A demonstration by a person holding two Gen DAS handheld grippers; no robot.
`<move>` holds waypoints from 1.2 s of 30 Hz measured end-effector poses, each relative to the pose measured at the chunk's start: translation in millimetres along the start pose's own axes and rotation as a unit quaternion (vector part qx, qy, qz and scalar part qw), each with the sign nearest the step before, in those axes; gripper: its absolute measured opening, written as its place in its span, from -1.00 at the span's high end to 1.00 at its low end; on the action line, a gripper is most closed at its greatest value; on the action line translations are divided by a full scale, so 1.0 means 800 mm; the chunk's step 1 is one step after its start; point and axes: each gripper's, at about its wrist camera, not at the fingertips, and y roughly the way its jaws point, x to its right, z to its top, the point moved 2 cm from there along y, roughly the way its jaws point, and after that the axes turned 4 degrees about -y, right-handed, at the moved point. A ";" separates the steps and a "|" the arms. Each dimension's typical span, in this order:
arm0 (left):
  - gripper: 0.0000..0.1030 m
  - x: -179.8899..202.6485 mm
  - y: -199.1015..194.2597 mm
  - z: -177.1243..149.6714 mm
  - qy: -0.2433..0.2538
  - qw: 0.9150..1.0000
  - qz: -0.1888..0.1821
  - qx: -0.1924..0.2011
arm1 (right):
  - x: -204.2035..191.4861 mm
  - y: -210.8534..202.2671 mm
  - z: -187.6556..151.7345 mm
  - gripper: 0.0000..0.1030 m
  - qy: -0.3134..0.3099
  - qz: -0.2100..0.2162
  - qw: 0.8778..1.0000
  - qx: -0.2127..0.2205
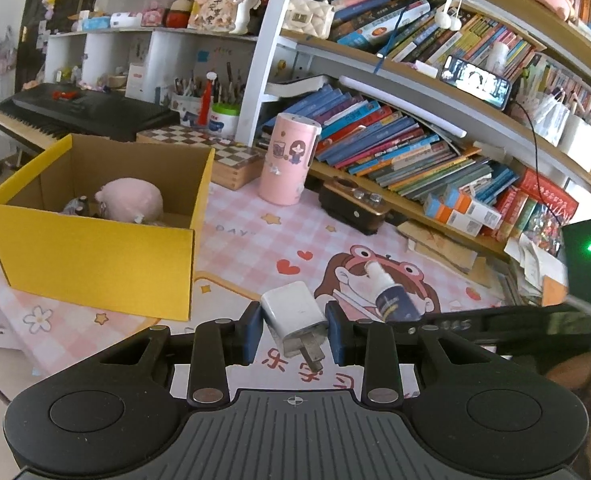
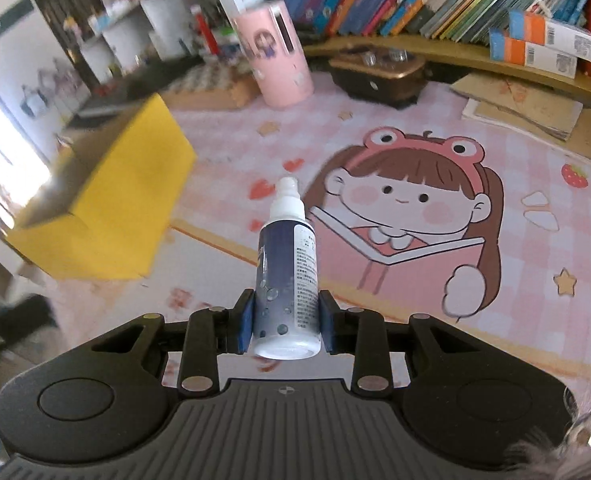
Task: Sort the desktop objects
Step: 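Lift and carry the charger plug and spray bottle toward the yellow box with both tools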
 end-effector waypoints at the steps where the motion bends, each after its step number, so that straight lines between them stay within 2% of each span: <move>1: 0.38 -0.003 -0.002 0.000 0.000 1.000 -0.003 0.001 | -0.004 -0.006 -0.001 0.41 0.008 0.005 1.000 0.002; 4: 0.38 -0.015 -0.010 0.002 0.000 1.000 -0.011 0.003 | -0.020 -0.023 -0.008 0.41 0.035 0.018 0.999 0.001; 12: 0.38 -0.058 -0.034 -0.007 -0.011 0.999 -0.027 -0.015 | -0.078 -0.047 -0.043 0.41 0.045 0.018 0.999 -0.003; 24: 0.38 -0.127 -0.079 -0.025 -0.017 0.998 -0.048 -0.035 | -0.181 -0.044 -0.096 0.41 0.019 0.018 0.999 -0.030; 36: 0.38 -0.185 -0.125 -0.044 -0.008 0.997 -0.063 -0.048 | -0.252 -0.042 -0.147 0.41 0.038 0.011 0.998 -0.039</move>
